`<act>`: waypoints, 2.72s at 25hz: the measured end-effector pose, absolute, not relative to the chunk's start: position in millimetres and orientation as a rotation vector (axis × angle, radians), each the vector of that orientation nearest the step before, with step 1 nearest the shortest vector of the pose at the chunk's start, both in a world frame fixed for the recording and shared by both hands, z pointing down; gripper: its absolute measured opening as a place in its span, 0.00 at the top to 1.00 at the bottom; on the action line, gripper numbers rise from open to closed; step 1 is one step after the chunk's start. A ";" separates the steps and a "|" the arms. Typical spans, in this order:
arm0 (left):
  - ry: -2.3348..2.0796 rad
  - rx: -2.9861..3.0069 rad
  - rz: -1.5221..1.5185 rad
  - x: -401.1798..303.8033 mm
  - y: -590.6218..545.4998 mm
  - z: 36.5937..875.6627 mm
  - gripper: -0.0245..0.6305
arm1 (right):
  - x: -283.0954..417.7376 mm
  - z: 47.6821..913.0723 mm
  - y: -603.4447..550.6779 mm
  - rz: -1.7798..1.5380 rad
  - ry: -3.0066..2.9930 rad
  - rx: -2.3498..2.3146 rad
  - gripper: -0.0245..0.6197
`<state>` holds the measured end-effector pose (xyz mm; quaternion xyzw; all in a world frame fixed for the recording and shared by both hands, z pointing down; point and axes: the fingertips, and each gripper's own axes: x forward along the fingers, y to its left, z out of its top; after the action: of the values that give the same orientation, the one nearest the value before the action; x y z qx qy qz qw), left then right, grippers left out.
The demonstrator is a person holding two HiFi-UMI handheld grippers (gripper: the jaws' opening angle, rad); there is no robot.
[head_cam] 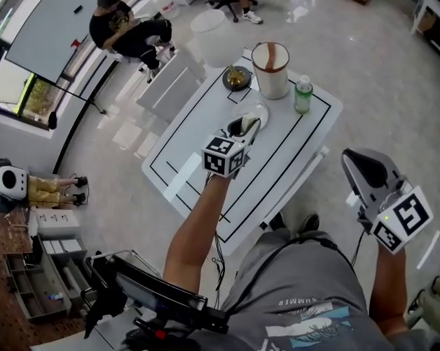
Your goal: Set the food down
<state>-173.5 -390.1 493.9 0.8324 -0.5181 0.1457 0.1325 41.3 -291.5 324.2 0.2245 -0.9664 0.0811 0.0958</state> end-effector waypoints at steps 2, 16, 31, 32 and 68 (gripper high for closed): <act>-1.495 2.400 0.446 -177.5 -393.5 503.4 0.80 | 41.3 325.6 -291.0 0.245 -2.857 0.675 0.95; -1.436 2.315 0.606 -194.5 -412.0 563.6 0.80 | 44.1 340.0 -293.7 0.280 -2.812 0.721 0.95; -1.353 2.265 0.881 -209.7 -429.0 628.1 0.80 | 50.0 359.2 -303.0 0.323 -2.755 0.763 0.95; -1.346 2.265 0.906 -210.6 -429.5 632.5 0.80 | 50.2 360.5 -303.7 0.326 -2.751 0.766 0.95; -1.001 2.338 1.797 -232.3 -456.2 713.4 0.80 | 40.5 392.4 -317.0 0.401 -2.644 0.817 0.95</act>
<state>-232.3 -456.2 713.4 0.7507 -0.3214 0.5771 0.0138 40.5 -317.0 392.4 0.2880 -0.9315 0.1412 0.1717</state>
